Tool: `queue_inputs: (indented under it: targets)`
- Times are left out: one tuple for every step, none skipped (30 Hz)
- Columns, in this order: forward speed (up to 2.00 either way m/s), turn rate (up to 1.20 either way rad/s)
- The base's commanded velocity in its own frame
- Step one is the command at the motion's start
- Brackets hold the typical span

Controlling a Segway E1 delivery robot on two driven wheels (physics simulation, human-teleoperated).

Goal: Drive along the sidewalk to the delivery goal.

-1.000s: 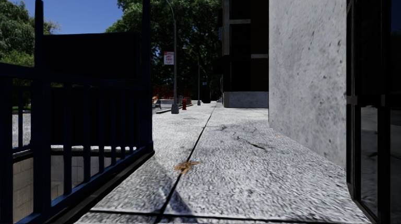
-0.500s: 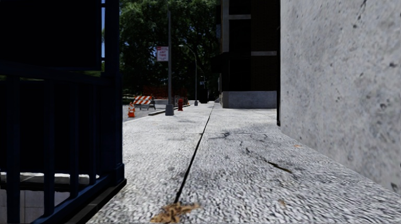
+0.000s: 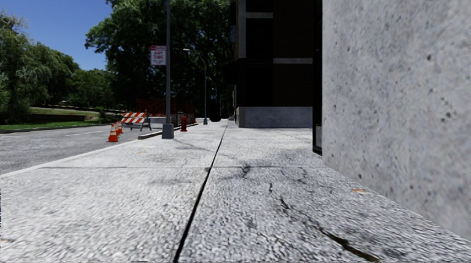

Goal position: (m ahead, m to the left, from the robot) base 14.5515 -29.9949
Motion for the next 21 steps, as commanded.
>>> queue_inputs:
  targets:
    - [2.00, 0.00]
    - [2.00, 0.00]
    - [2.00, 0.00]
    - [2.00, 0.00]
    - [2.00, 0.00]
    - [2.00, 0.00]
    - [2.00, 0.00]
    - [2.00, 0.00]
    - [2.00, 0.00]
    - [2.00, 0.00]
    - [2.00, 0.00]
    - [2.00, 0.00]
    - [2.00, 0.00]
    - [2.00, 0.00]
    - [2.00, 0.00]
    - [2.00, 0.00]
    - [2.00, 0.00]
    - [2.00, -0.05]
    - [2.00, -0.05]
    - [2.00, -0.08]
    - [2.00, -0.16]
